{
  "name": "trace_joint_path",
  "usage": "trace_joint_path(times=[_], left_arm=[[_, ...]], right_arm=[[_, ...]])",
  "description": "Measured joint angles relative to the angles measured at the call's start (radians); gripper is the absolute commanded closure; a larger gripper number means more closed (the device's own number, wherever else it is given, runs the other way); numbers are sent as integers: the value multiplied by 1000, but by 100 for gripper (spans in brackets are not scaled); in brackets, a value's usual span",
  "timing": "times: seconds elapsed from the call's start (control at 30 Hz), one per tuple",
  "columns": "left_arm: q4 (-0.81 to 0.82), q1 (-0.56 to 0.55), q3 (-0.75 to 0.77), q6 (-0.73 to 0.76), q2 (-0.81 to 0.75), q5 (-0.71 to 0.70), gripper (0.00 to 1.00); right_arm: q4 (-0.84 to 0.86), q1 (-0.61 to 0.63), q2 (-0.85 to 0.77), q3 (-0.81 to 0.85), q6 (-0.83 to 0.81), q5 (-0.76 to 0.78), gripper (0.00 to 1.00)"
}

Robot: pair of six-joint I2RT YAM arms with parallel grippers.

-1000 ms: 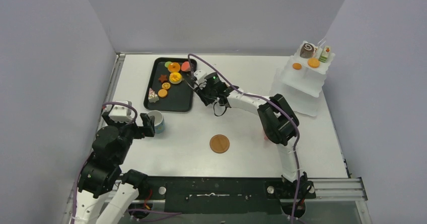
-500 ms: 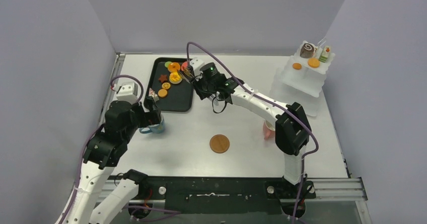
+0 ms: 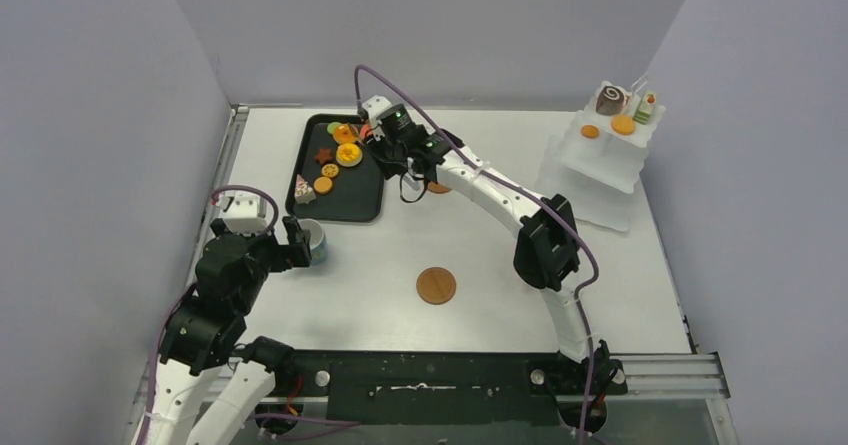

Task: Serve the afternoon tea
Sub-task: Pick up the desert from the tray.

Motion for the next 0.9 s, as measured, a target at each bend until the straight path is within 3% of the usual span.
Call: trace_joint_path(times=[0.3, 0.9], left_arm=[[8, 0, -19, 30, -29, -8, 8], [11, 0, -20, 45, -33, -19, 8]], right_arm=[[-66, 0, 182, 74, -24, -4, 58], [-82, 5, 219, 140, -87, -76, 56]])
